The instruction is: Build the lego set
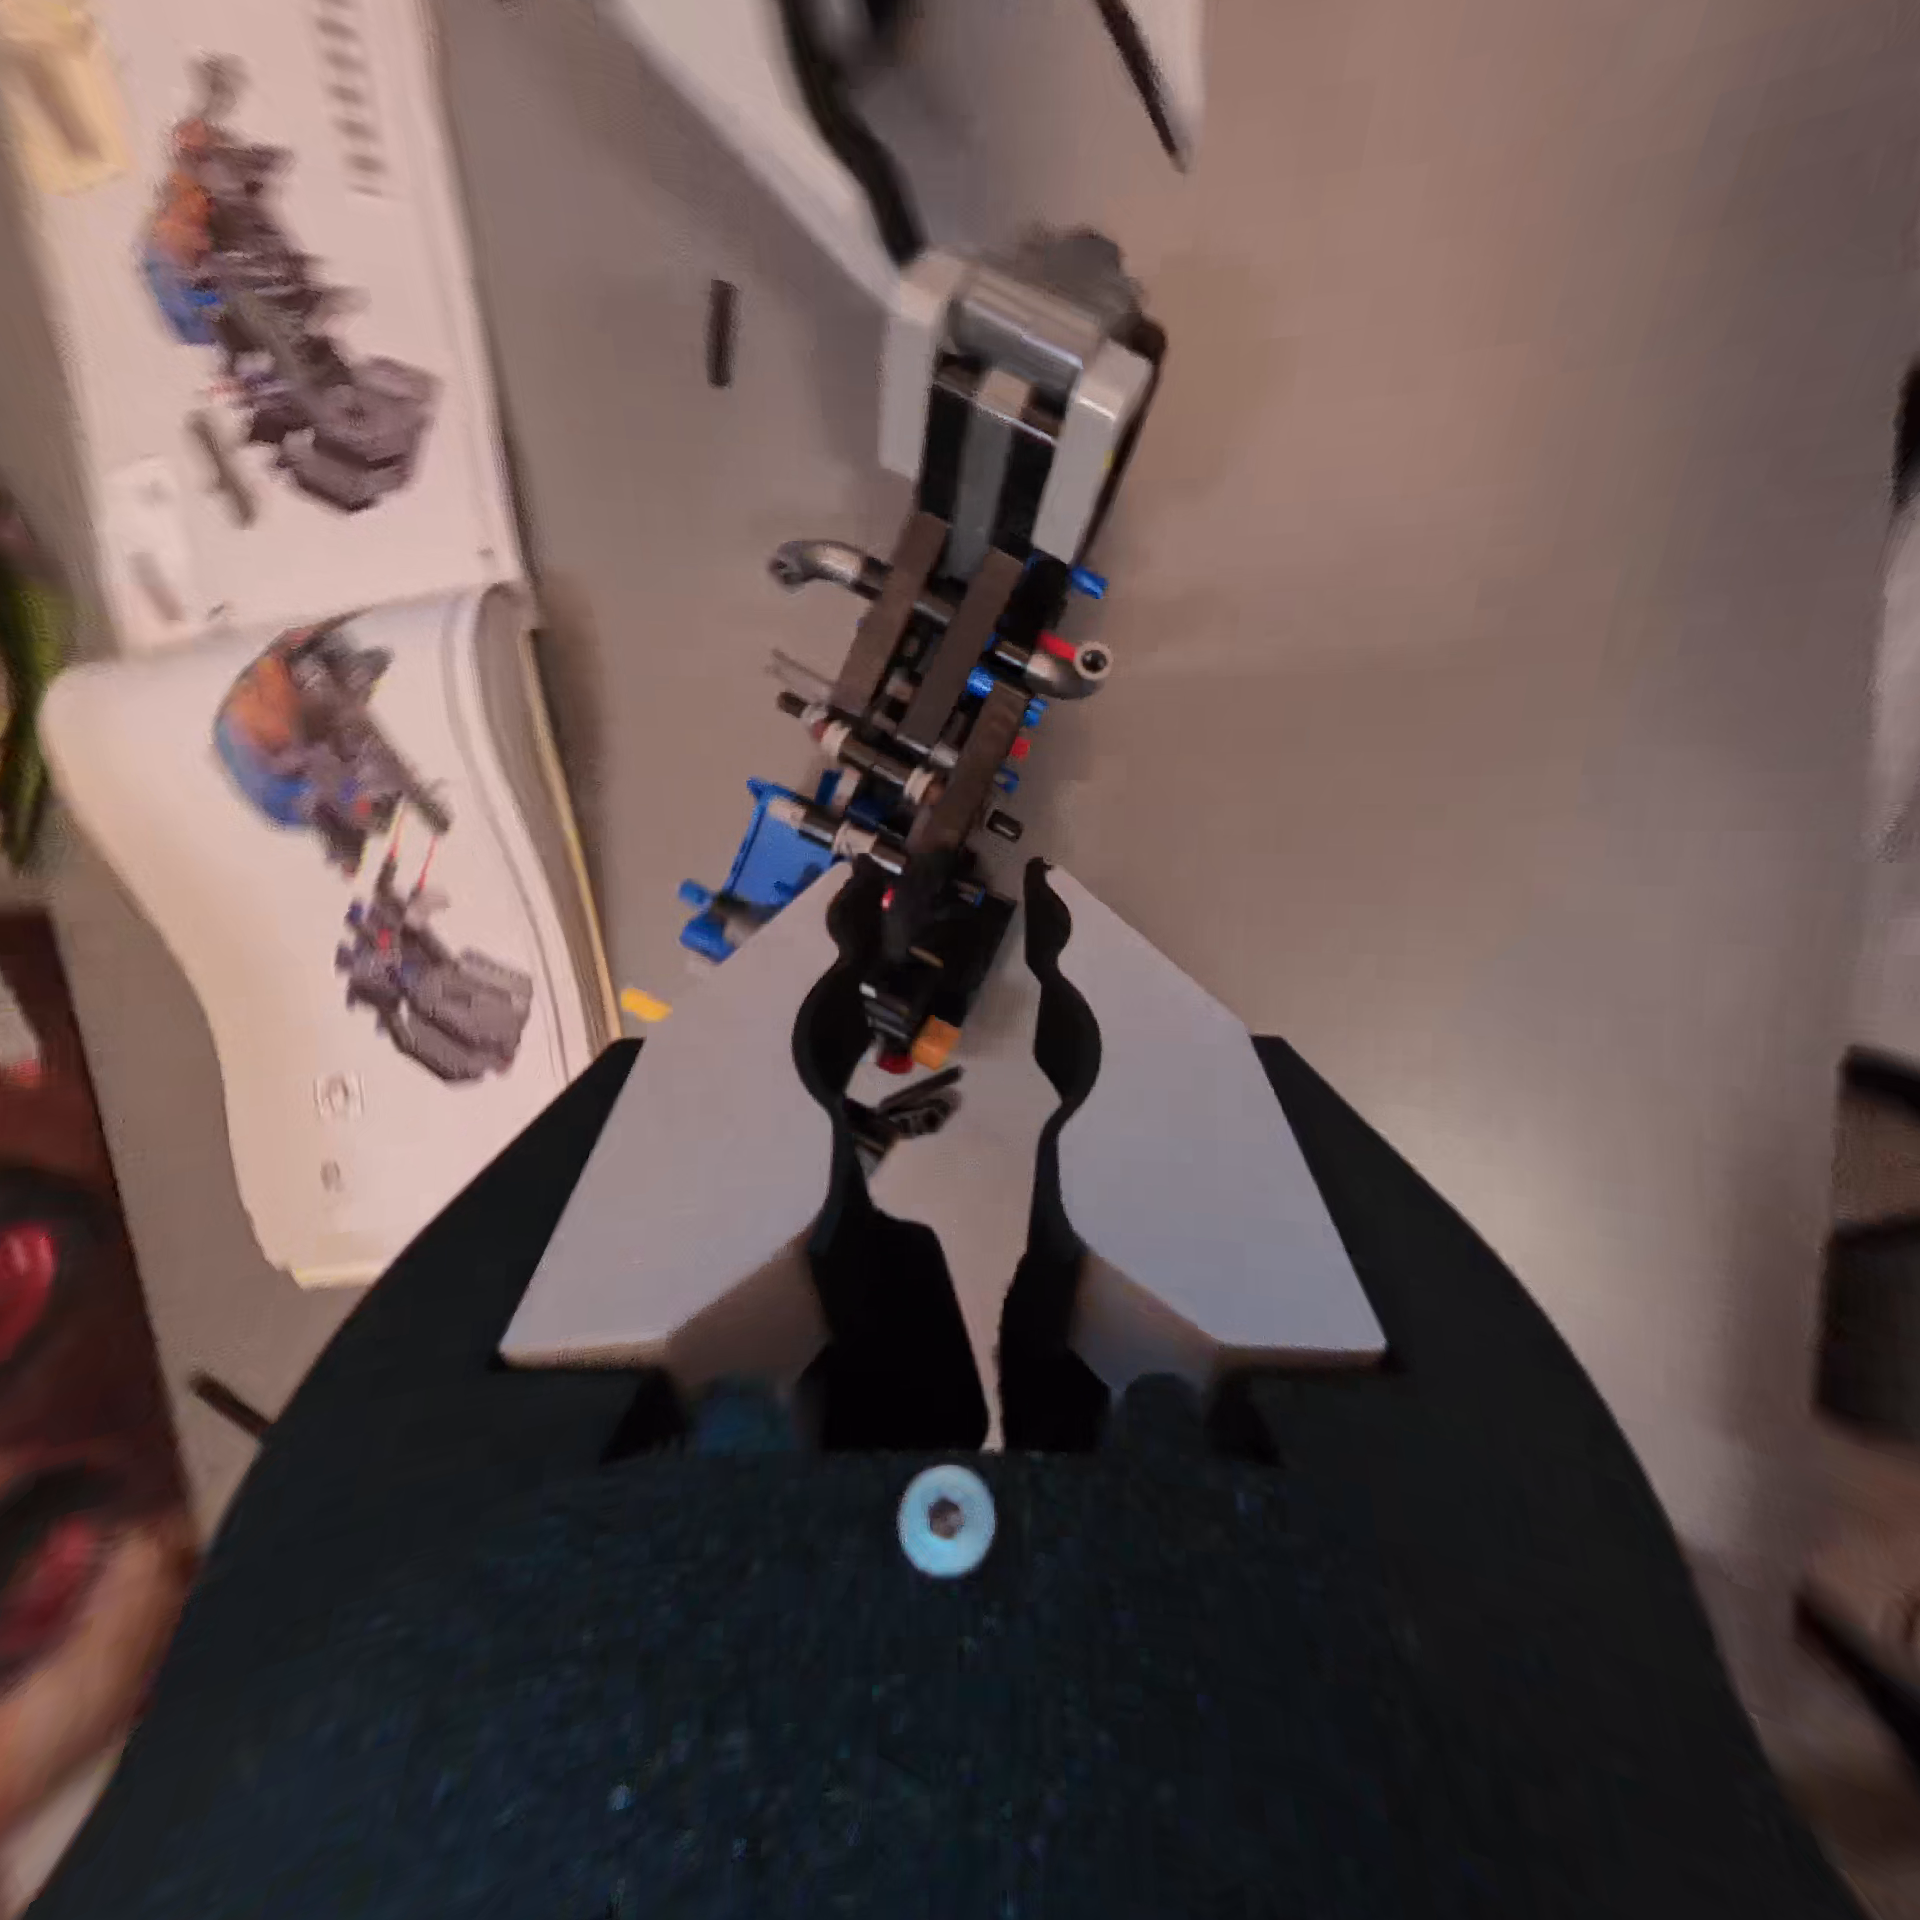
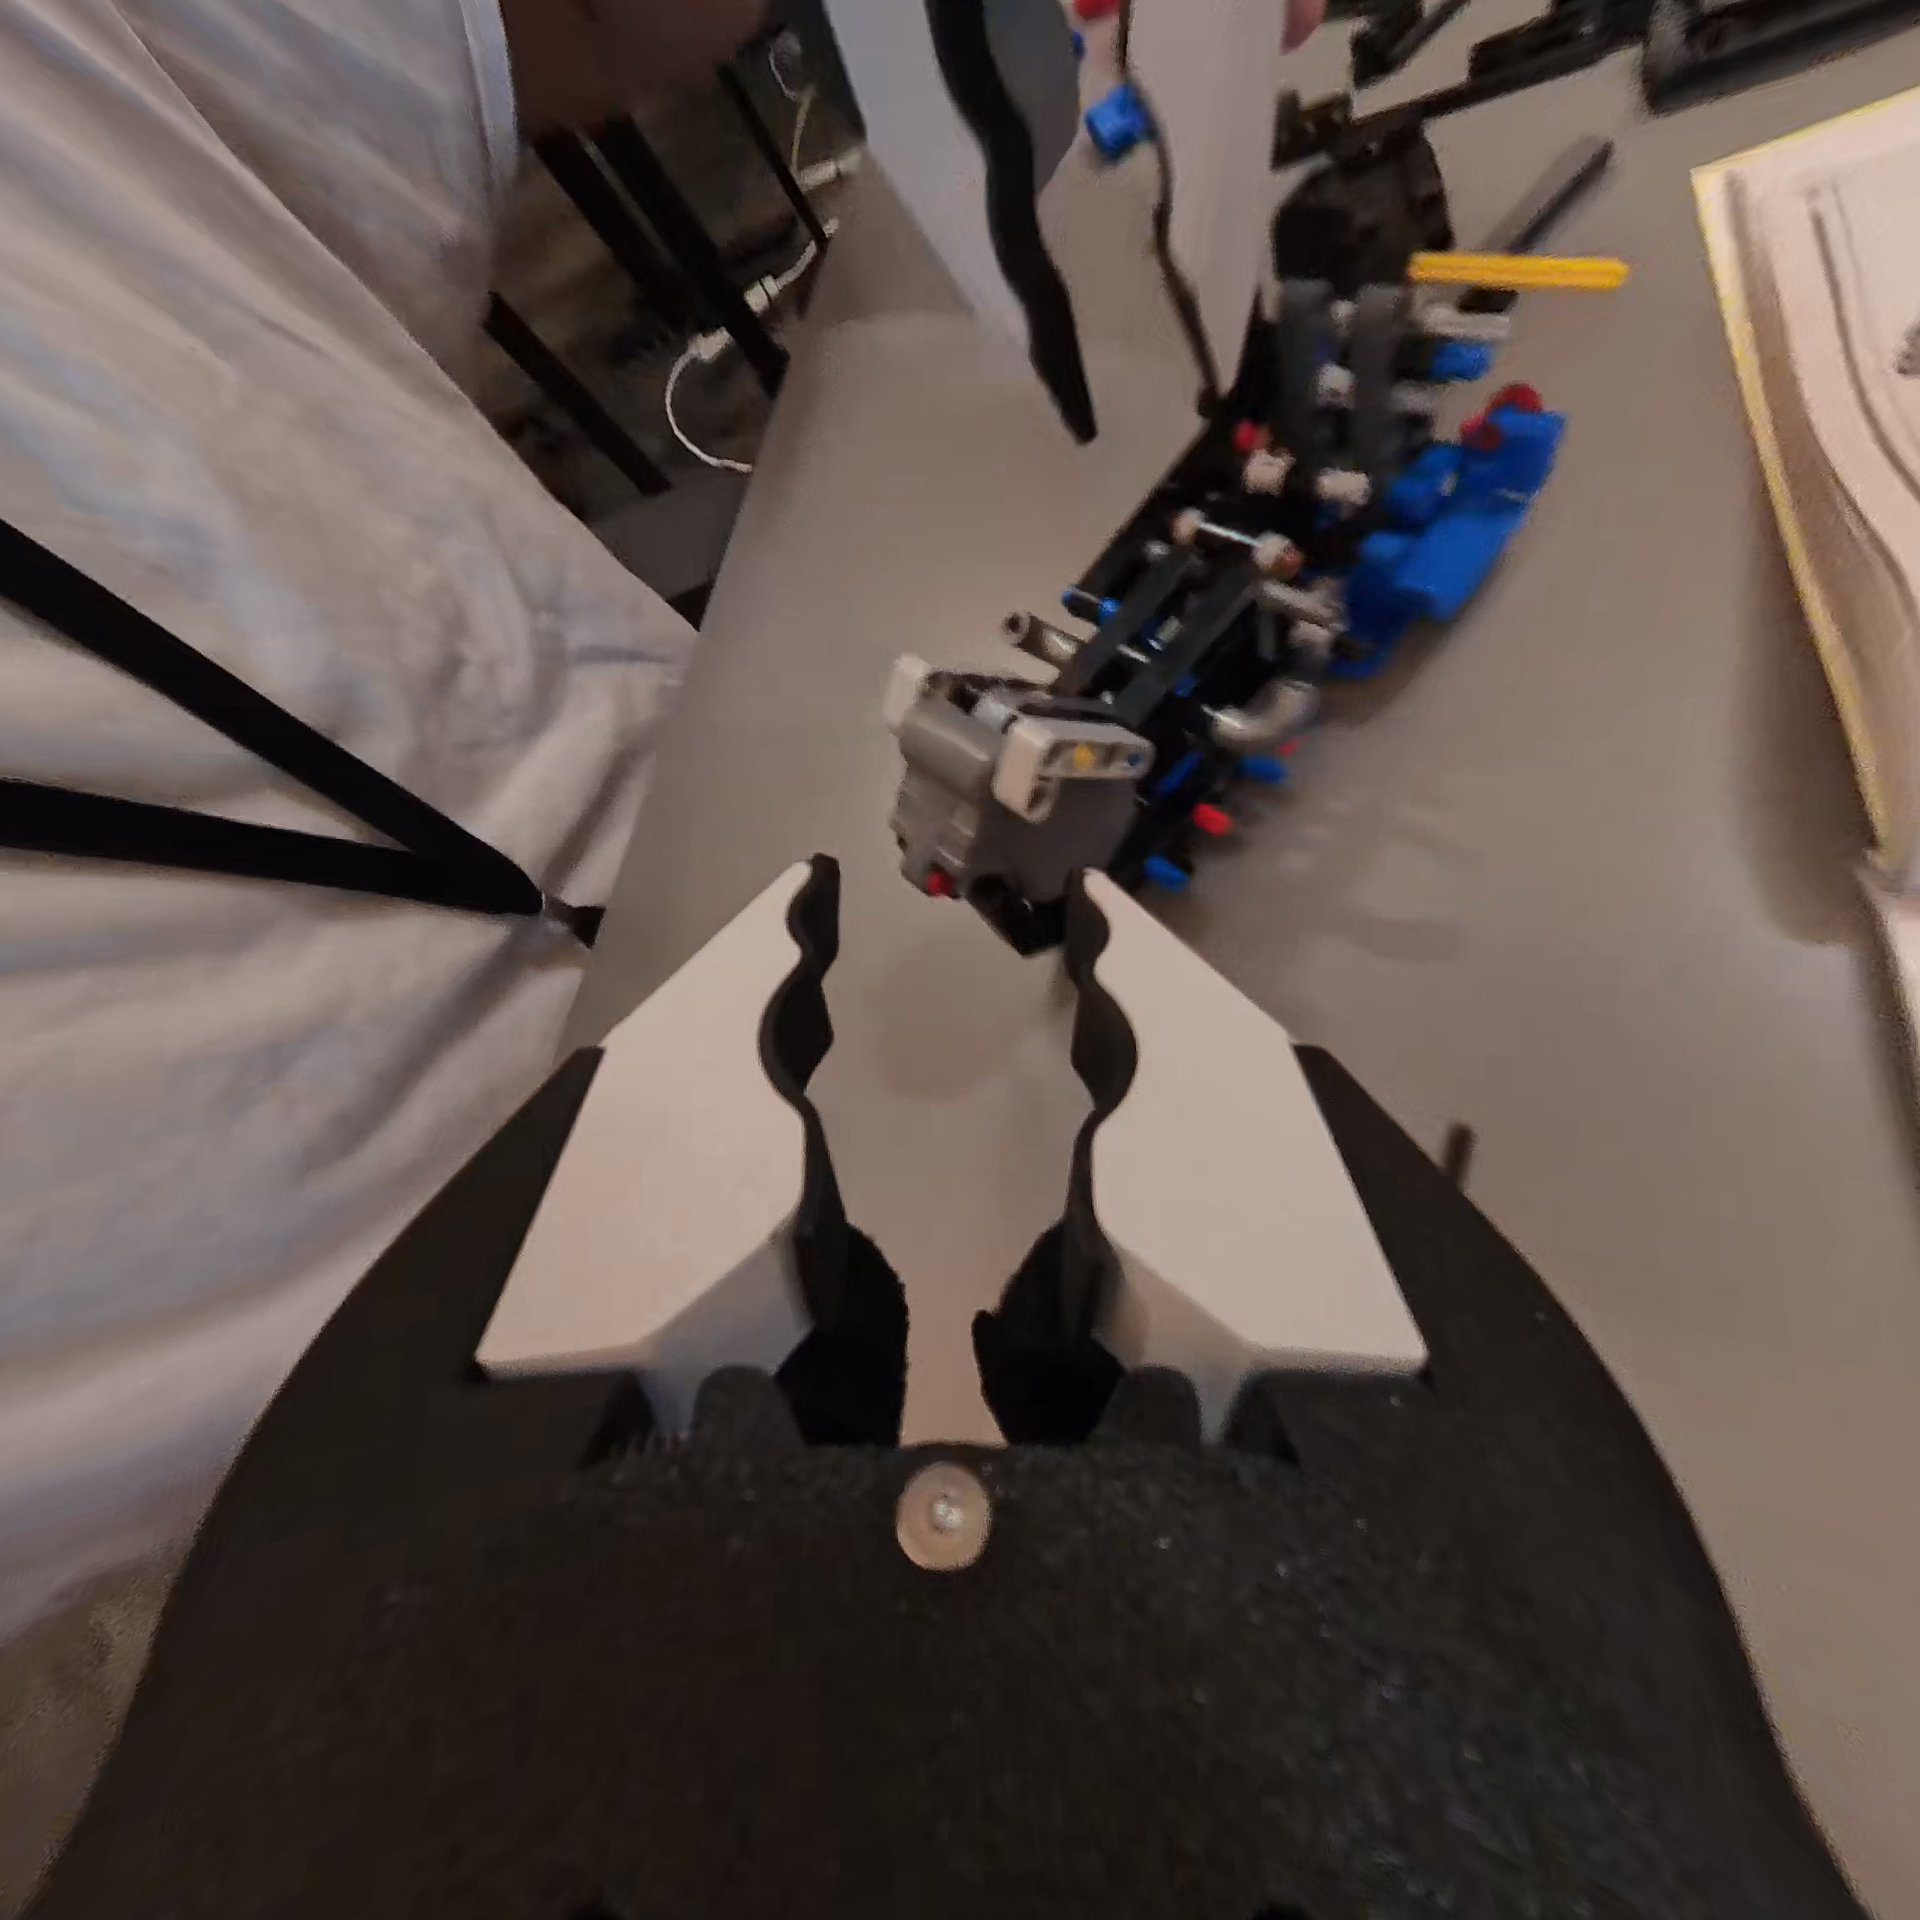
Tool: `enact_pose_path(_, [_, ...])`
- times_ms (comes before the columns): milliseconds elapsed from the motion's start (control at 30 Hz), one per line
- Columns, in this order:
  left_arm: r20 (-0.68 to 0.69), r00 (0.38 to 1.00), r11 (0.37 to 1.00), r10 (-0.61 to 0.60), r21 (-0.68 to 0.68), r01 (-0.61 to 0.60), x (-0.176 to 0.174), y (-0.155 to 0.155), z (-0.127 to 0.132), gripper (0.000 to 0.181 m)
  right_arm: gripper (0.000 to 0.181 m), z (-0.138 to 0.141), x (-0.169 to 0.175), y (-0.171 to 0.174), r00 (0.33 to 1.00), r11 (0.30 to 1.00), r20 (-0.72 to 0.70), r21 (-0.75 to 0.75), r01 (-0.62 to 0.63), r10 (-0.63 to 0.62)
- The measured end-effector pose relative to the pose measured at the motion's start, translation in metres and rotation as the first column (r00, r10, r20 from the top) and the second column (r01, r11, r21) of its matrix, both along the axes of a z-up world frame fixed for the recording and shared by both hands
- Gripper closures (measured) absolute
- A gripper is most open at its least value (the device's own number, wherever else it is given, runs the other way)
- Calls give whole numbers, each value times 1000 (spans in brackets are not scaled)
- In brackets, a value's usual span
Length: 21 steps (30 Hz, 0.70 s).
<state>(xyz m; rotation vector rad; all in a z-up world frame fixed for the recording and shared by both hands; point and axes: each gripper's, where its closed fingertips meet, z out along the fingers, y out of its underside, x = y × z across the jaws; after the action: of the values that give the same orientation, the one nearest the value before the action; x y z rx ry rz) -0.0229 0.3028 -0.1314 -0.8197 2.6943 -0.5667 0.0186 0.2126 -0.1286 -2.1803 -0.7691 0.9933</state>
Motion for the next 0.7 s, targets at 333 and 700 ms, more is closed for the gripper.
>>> enact_pose_path(333, [-325,660,222,677,-765,-604,-37,-15,0,159,145,7,-1,28,990,986,58,113,120,-127])
enact_pose_path(700, [-635,523,-316,568,-755,-574,-11,-15,-7,161,155,-7,-17,63,910,914,-343,-397,84,-233])
